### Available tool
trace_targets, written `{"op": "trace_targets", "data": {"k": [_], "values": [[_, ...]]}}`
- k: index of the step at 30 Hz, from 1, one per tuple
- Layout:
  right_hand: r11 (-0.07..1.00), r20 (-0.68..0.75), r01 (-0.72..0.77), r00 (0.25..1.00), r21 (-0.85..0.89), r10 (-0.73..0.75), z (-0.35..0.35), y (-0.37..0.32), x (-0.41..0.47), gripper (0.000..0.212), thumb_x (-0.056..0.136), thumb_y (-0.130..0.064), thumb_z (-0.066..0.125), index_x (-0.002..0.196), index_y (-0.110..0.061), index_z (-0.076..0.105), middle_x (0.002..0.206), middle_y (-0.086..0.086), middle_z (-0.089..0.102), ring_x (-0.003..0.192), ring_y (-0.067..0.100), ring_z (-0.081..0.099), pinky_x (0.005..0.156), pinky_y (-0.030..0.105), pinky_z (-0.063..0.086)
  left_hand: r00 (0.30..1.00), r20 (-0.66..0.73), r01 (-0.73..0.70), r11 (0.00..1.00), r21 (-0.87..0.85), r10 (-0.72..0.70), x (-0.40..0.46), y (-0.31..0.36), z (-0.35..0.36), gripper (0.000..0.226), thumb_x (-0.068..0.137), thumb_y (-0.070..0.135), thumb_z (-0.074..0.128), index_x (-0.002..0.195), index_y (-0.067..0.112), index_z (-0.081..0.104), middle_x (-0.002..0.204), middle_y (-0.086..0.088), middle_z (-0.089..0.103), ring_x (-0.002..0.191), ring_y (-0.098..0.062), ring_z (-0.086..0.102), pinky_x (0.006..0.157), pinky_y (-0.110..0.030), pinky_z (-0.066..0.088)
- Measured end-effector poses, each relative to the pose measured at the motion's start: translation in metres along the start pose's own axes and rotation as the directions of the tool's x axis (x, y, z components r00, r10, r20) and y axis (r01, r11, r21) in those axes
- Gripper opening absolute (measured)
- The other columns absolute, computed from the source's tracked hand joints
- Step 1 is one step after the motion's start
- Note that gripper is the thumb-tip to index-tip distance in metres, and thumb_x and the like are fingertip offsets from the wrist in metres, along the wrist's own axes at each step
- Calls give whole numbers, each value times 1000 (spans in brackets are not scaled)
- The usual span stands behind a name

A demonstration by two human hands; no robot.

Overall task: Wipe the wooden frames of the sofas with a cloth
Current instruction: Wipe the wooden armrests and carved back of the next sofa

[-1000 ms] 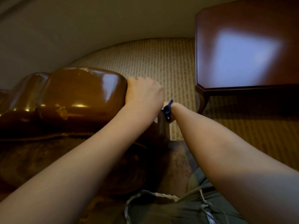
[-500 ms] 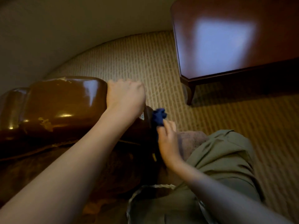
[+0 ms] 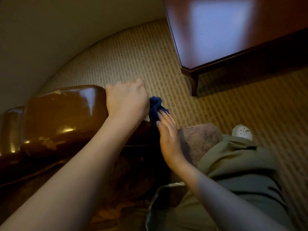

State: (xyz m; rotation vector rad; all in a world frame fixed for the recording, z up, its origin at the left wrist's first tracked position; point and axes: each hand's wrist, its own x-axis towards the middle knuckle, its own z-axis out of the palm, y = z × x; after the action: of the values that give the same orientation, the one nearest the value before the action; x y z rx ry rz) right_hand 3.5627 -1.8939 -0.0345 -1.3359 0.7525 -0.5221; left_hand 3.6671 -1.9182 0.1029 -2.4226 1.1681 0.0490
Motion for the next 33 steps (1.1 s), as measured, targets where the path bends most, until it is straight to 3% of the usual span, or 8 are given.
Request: {"op": "trace_targets", "data": {"k": [6, 10, 14, 17, 20, 25, 30, 33], "values": [[983, 336, -52, 936, -175, 109, 11, -28, 108, 44, 97, -28, 33, 106, 3, 63, 113, 19, 62, 110, 27, 54, 102, 43, 38, 998, 23, 56, 998, 3, -56, 0, 3, -1, 29, 94, 23, 38, 122, 16, 40, 115, -13, 51, 108, -34, 49, 76, -41, 30], [974, 628, -219, 752, -47, 200, 2, -60, 131, 31, 103, -22, 30, 104, -13, 60, 76, -10, 57, 69, -2, 53, 64, 11, 43, 996, -11, 93, 995, -31, -93, 0, 0, 0, 52, 95, 27, 34, 144, 19, 20, 130, -16, 42, 117, -35, 43, 89, -43, 36], [891, 627, -369, 768, 264, 132, -9, -62, 132, 47, 101, -18, 32, 63, -15, 59, 51, -7, 60, 48, -1, 56, 48, 19, 42, 993, -40, 110, 994, -7, -110, 0, 2, 4, 57, 95, 29, 30, 148, 20, 10, 141, -17, 34, 126, -35, 36, 96, -44, 33], [959, 628, -258, 729, -117, 273, 5, -47, 139, 36, 100, -23, 36, 84, -4, 62, 78, 6, 63, 70, 15, 60, 65, 31, 46, 992, -20, 124, 992, 6, -124, 2, 1, 4, 56, 95, 31, 29, 148, 21, 13, 141, -16, 34, 126, -35, 35, 95, -45, 33], [873, 572, -314, 663, -372, 482, 11, -3, 156, 33, 97, -21, 33, 68, -14, 46, 66, 4, 46, 52, 14, 43, 51, 26, 35, 994, 4, 113, 993, 30, -113, 2, 0, 3, 52, 94, 32, 30, 143, 20, 22, 135, -16, 39, 121, -35, 39, 91, -45, 34], [639, 416, -763, 551, -101, 723, -13, 44, 129, 51, 101, -21, 25, 56, -14, 49, 39, 2, 48, 39, 14, 43, 37, 16, 31, 996, 7, 91, 995, 49, -91, 3, 1, 2, 40, 93, 31, 31, 131, 16, 35, 122, -15, 47, 110, -35, 45, 83, -44, 34], [659, 164, -748, 643, -74, 748, -10, 61, 93, 41, 96, -38, 32, 78, -12, 57, 62, 4, 47, 39, 12, 47, 33, 17, 30, 997, -7, 71, 997, 21, -71, 2, 0, 3, 35, 94, 30, 35, 124, 14, 40, 117, -17, 49, 108, -36, 47, 85, -45, 35], [715, 72, -673, 717, -189, 694, -9, 55, 83, 47, 93, -38, 29, 106, -8, 63, 91, 13, 60, 76, 26, 56, 55, 30, 45, 998, -9, 64, 998, 11, -64, 2, 0, 2, 36, 94, 32, 41, 123, 12, 41, 118, -18, 49, 110, -37, 46, 86, -46, 36]]}}
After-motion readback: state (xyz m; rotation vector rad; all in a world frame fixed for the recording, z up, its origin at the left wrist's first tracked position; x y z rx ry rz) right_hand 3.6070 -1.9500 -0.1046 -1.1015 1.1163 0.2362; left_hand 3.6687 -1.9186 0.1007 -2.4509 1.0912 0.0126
